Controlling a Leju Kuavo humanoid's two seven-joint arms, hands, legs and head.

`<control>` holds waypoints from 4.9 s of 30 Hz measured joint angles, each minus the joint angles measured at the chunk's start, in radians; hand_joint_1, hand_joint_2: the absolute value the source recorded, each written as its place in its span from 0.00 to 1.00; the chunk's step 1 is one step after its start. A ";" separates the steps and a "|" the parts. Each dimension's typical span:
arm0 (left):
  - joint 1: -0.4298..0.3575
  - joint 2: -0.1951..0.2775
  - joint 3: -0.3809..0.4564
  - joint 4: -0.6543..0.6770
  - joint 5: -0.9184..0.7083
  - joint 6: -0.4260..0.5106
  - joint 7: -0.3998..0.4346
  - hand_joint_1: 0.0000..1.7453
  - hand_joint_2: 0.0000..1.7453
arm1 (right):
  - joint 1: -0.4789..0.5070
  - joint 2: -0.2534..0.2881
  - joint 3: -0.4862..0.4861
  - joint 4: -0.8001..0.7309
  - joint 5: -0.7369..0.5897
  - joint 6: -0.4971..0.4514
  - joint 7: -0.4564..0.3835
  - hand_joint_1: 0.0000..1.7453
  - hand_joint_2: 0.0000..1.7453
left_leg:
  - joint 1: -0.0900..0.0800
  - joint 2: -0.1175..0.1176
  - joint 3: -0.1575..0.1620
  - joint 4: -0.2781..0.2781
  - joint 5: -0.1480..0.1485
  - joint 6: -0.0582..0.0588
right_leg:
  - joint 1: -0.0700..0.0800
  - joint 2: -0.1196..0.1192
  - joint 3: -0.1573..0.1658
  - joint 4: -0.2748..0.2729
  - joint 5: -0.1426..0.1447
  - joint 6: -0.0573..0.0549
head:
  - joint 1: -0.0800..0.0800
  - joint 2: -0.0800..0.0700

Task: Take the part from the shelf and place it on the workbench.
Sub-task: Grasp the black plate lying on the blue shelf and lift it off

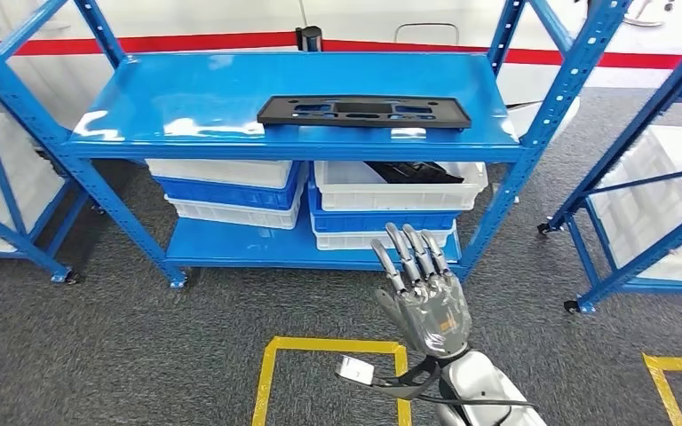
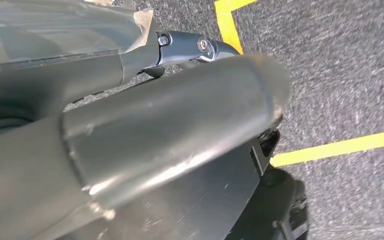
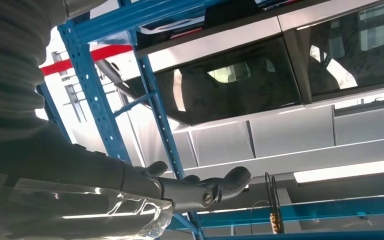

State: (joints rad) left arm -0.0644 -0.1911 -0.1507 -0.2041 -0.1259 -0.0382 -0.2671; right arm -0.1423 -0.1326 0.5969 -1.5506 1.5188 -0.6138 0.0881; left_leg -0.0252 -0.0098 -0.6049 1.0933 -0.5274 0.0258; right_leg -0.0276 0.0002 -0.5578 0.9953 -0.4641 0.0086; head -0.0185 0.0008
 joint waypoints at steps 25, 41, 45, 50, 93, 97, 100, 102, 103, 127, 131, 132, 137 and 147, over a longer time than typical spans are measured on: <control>0.011 -0.016 0.029 0.001 0.084 -0.006 -0.010 0.00 0.00 | 0.017 -0.012 -0.012 0.003 -0.003 -0.002 0.000 0.00 1.00 | -0.024 -0.011 0.036 -0.091 0.065 0.043 | 0.042 0.002 -0.009 0.016 -0.012 -0.004 | -0.004 0.000; 0.012 -0.002 0.036 0.002 0.085 0.017 0.001 0.00 0.00 | 0.016 -0.006 -0.012 0.003 -0.005 -0.002 -0.001 0.00 1.00 | 0.046 0.000 0.032 -0.085 0.060 -0.048 | 0.001 0.000 -0.001 0.005 -0.007 0.017 | -0.013 0.000; 0.012 -0.006 0.036 0.002 0.086 0.017 0.000 0.00 0.00 | 0.015 -0.007 -0.012 0.003 -0.005 -0.002 -0.003 0.00 1.00 | 0.035 -0.005 0.030 -0.086 0.064 -0.027 | -0.002 -0.001 0.004 -0.005 -0.004 0.020 | -0.008 0.000; 0.012 -0.007 0.036 0.002 0.086 0.017 -0.001 0.00 0.00 | 0.015 -0.007 -0.012 0.003 -0.006 -0.002 -0.003 0.00 0.50 | 0.030 -0.005 0.030 -0.086 0.063 -0.014 | -0.005 -0.001 0.010 -0.018 0.003 0.030 | -0.007 0.000; 0.008 0.018 0.035 0.002 0.126 -0.058 -0.045 0.00 0.00 | -0.015 0.005 -0.023 0.019 -0.035 -0.002 -0.018 0.00 0.00 | 0.029 -0.002 -0.082 0.163 -0.065 -0.027 | 0.000 -0.001 0.004 0.001 -0.006 -0.012 | -0.009 0.000; 0.005 0.024 0.035 0.002 0.127 -0.064 -0.038 0.00 0.00 | -0.016 0.005 -0.022 0.024 -0.037 -0.002 -0.018 0.00 0.00 | 0.037 0.006 -0.058 0.052 0.046 -0.030 | -0.001 0.002 0.023 0.001 -0.021 -0.009 | -0.010 0.000; 0.003 0.027 0.035 0.002 0.127 -0.073 -0.028 0.00 0.00 | -0.022 0.006 -0.021 0.025 -0.038 -0.002 -0.018 0.00 0.00 | 0.032 0.007 -0.002 -0.077 0.091 -0.020 | 0.007 0.004 0.028 0.001 -0.033 0.007 | -0.010 0.000; -0.005 0.030 0.035 0.002 0.128 -0.089 0.010 0.00 0.00 | -0.028 0.006 -0.021 0.026 -0.043 -0.002 -0.018 0.00 0.00 | 0.027 0.003 -0.001 -0.082 0.084 -0.006 | 0.010 0.002 0.029 -0.002 -0.036 0.019 | -0.010 0.000; -0.013 0.033 0.035 0.001 0.129 -0.101 0.043 0.00 0.00 | -0.033 0.005 -0.020 0.026 -0.048 -0.002 -0.018 0.00 0.00 | 0.026 0.002 0.004 -0.087 0.085 0.001 | 0.009 0.000 0.028 0.001 -0.040 0.025 | -0.010 0.000; -0.061 0.061 0.034 -0.009 0.136 -0.133 0.132 0.00 0.00 | -0.067 0.004 -0.019 0.050 -0.067 0.000 -0.018 0.00 0.00 | 0.044 0.007 -0.092 0.116 0.014 -0.040 | 0.004 0.005 0.023 -0.001 -0.018 -0.019 | -0.004 0.000; -0.062 0.064 0.034 -0.010 0.136 -0.132 0.132 0.00 0.00 | -0.070 0.004 -0.019 0.050 -0.067 0.000 -0.018 0.00 0.00 | 0.038 0.007 -0.011 -0.074 0.095 -0.023 | 0.011 0.007 0.048 -0.001 -0.043 0.007 | -0.006 0.000; -0.063 0.064 0.034 -0.010 0.136 -0.132 0.132 0.00 0.00 | -0.071 0.005 -0.019 0.051 -0.067 0.000 -0.018 0.00 0.00 | 0.033 0.006 -0.008 -0.078 0.088 -0.015 | 0.014 0.007 0.052 0.001 -0.044 0.014 | -0.007 0.000; -0.064 0.065 0.034 -0.016 0.137 -0.132 0.132 0.00 0.00 | -0.077 0.004 -0.018 0.052 -0.068 0.000 -0.018 0.00 0.00 | 0.032 0.002 0.027 -0.094 0.077 0.025 | 0.011 0.005 -0.017 0.139 -0.094 0.020 | 0.000 0.000; -0.065 0.066 0.026 -0.021 0.147 -0.130 0.138 0.00 0.00 | -0.100 0.001 -0.018 0.069 -0.110 -0.001 -0.030 0.00 1.00 | 0.021 -0.006 0.084 -0.089 0.021 0.008 | 0.026 0.000 -0.067 0.014 0.030 0.012 | 0.010 0.000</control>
State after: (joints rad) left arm -0.1298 -0.1252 -0.1248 -0.2247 0.0209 -0.1684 -0.1294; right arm -0.2419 -0.1320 0.5793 -1.4812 1.4091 -0.6149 0.0577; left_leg -0.0044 -0.0158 -0.5208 1.0043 -0.5064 0.0335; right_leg -0.0013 0.0005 -0.6244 1.0097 -0.4340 0.0205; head -0.0083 0.0009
